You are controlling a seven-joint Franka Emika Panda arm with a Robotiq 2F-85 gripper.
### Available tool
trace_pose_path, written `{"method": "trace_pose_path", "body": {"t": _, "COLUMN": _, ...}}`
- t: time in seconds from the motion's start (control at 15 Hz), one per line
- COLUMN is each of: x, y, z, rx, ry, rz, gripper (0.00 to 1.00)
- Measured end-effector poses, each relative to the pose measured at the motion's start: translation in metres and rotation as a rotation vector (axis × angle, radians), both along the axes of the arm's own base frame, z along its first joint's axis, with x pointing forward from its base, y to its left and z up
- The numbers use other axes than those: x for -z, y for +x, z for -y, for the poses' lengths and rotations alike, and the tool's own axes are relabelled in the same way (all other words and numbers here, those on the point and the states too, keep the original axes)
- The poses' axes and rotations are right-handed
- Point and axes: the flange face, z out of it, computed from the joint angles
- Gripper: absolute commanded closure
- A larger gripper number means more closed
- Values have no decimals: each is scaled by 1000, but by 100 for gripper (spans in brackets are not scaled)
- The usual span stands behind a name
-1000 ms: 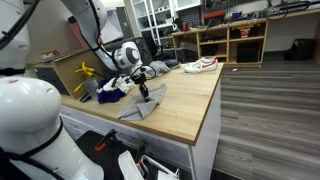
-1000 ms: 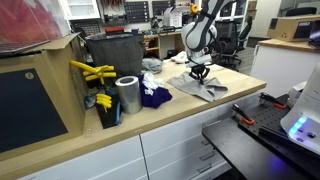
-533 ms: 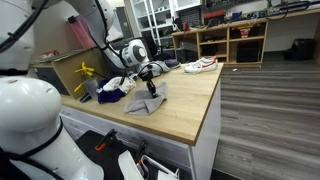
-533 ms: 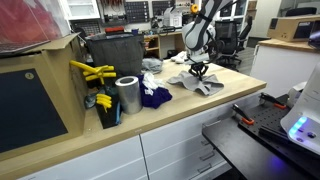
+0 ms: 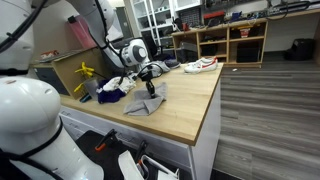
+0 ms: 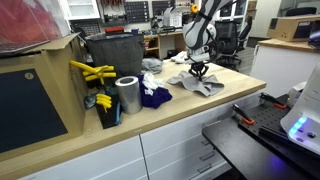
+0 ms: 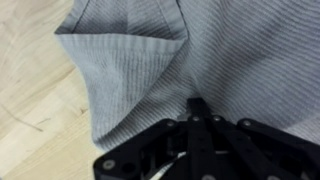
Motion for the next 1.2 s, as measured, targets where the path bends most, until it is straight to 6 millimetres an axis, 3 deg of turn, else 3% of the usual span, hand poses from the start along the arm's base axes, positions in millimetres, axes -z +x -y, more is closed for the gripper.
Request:
{"method": "trace_pose_path", "body": {"t": 0.33, "x": 0, "y": -25, "z": -16, "rx": -12, "ry": 68, "rz": -55, "gripper": 100}}
{"method": "trace_pose_path", "body": {"t": 0.4, "x": 0, "y": -29, "z": -18, "rx": -9, "ry": 75, "rz": -63, "gripper": 75}}
{"method": "trace_pose_path", "body": {"t": 0.53, "x": 1, "y": -37, "z": -19, "rx": -3, "ry": 83, "rz": -74, "gripper": 66}}
{"method": "trace_pose_path", "body": {"t": 0.87, "x": -6, "y": -51, "z": -21, "rx": -24, "ry": 94, "rz": -90, "gripper": 29}}
{"method": "trace_pose_path", "body": {"t": 1.13, "x": -26, "y": -63, "z": -43, "rx": -34, "ry": 148, "rz": -113, "gripper": 1}}
{"method": "trace_pose_path", "body": {"t": 1.2, "x": -32, "y": -65, "z": -51, "rx": -35, "ry": 160, "rz": -117, "gripper": 0}}
